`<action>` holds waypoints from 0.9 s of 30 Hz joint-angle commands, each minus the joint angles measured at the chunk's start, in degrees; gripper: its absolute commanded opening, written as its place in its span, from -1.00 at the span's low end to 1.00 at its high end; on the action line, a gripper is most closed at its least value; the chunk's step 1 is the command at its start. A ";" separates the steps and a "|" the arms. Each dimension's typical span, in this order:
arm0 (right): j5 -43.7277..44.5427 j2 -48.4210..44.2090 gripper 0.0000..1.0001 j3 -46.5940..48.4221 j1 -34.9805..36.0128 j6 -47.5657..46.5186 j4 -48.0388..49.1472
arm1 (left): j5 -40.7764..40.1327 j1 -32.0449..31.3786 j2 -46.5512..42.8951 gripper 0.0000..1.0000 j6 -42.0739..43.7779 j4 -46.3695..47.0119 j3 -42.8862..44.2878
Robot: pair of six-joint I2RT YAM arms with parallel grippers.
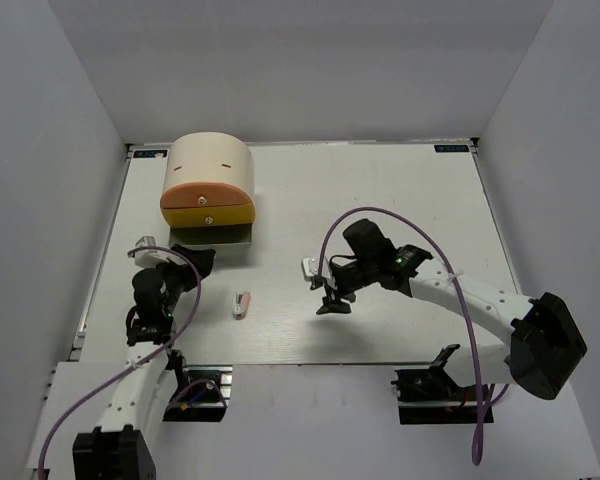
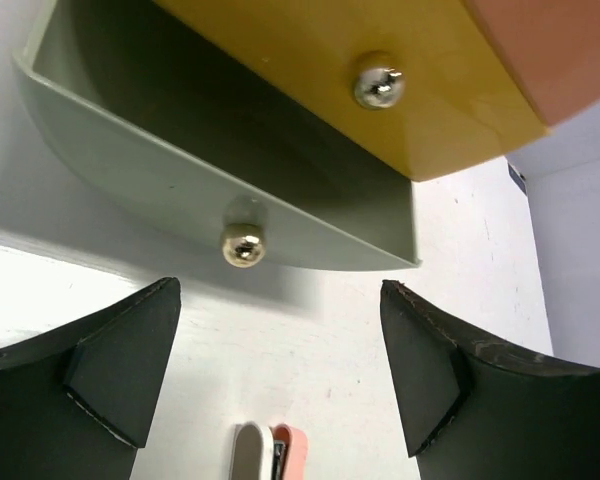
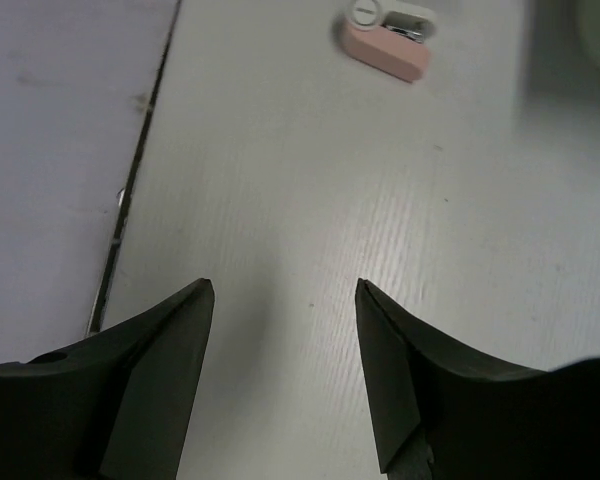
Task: Sort the stationery into containers
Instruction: Pick up the stapler from the center of the board.
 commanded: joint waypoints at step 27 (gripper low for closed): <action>21.66 35.83 0.50 29.04 21.74 -27.32 1.10 | -4.05 0.68 -28.73 0.94 22.97 -41.50 31.73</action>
